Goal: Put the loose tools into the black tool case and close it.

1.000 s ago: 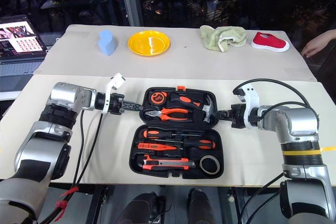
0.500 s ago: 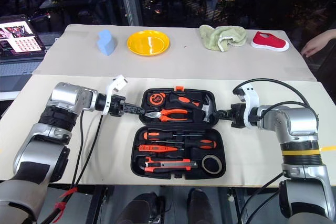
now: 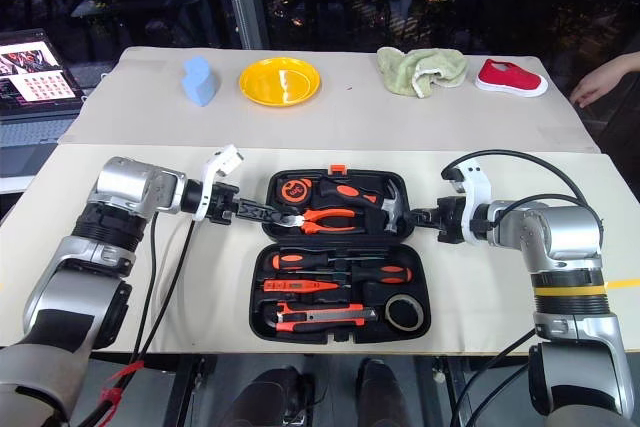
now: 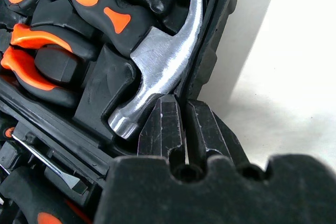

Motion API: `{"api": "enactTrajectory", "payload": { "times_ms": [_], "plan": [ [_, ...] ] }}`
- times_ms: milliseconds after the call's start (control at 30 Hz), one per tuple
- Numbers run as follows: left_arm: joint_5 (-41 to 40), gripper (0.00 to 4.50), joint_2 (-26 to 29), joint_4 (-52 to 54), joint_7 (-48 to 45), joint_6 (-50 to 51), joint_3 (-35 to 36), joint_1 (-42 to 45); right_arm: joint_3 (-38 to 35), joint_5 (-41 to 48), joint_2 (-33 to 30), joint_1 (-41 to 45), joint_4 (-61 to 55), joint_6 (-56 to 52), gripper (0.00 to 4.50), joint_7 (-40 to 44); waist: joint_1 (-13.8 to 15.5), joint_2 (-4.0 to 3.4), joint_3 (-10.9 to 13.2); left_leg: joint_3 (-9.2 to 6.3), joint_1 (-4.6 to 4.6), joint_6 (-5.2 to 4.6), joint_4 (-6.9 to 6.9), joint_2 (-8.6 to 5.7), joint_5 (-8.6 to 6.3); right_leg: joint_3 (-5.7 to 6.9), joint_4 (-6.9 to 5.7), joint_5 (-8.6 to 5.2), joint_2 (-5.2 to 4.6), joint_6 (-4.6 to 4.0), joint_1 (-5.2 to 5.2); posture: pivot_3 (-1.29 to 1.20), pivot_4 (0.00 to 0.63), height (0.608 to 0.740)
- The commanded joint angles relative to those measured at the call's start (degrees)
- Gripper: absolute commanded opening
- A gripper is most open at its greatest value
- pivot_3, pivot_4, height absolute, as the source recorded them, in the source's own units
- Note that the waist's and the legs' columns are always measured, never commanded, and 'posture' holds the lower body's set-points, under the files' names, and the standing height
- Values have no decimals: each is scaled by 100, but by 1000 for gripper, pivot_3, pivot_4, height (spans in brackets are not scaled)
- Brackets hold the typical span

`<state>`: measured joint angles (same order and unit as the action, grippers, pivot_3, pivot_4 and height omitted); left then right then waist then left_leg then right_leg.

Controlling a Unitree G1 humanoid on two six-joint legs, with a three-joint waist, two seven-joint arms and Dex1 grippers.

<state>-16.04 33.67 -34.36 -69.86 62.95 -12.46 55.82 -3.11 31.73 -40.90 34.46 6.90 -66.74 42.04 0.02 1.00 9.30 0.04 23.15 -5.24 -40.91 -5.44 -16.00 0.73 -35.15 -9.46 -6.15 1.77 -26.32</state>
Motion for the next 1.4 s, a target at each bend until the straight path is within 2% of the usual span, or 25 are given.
{"api": "enactTrajectory", "payload": {
  "times_ms": [33,133,200,633,667,733,800,833,1067,1200,1400],
  "plan": [
    [-152,3927,101,278,-109,218,14,5,-166,7,7,-43,-153,160,0,3,3,0,0,0,0,0,0,0,0,0,-1,0,0,0,1,0,150,740],
    [-202,2683,108,444,-130,361,-24,-43,-161,5,21,-44,-156,170,0,-3,1,0,0,0,0,0,-1,-1,0,1,-1,1,1,2,2,0,150,740],
    [-221,2044,97,512,-96,419,-51,-68,-164,12,29,-28,-155,164,0,-8,-3,0,0,0,0,0,-1,0,0,1,0,1,2,2,1,0,150,740],
    [-273,2044,94,694,72,643,-243,-133,-198,13,29,-48,-184,158,0,-31,-16,0,0,0,0,0,-1,0,0,0,-1,1,2,2,1,0,150,740],
    [-257,1553,78,598,79,571,-231,-125,-218,28,38,-52,-192,154,0,-35,-16,0,0,0,-1,0,-1,0,0,0,-1,1,3,2,1,0,150,740],
    [-243,1003,47,468,110,481,-195,-108,-237,47,40,-69,-219,149,0,-37,-8,0,0,0,-1,0,0,0,0,0,-1,1,3,2,1,0,150,740],
    [-252,184,34,428,110,459,-174,-98,-245,54,28,-98,-263,155,0,-29,12,-3,-2,-1,-7,0,0,-1,0,2,-1,1,2,2,6,0,150,740],
    [-262,7,20,400,116,472,-150,-84,-241,55,12,-120,-296,168,0,-10,19,-3,-2,0,-8,0,0,-1,0,1,-1,1,2,2,8,0,150,740],
    [-351,7,-46,331,124,557,-11,-35,-331,138,27,-189,-534,146,0,0,34,-4,-2,1,-16,3,-1,-1,1,-1,-8,1,2,2,10,0,150,740],
    [-523,7,-98,676,106,506,144,-188,-488,156,106,-165,-737,325,0,-89,38,-4,-2,1,-13,2,-2,-2,2,-1,-7,1,1,2,9,0,150,740],
    [-634,7,-615,1226,825,-512,997,-400,-660,-74,368,-266,-1327,1180,0,-403,60,-4,-2,1,1,5,-4,-2,3,-3,-8,1,-1,1,-4,0,150,740]
  ]
}}
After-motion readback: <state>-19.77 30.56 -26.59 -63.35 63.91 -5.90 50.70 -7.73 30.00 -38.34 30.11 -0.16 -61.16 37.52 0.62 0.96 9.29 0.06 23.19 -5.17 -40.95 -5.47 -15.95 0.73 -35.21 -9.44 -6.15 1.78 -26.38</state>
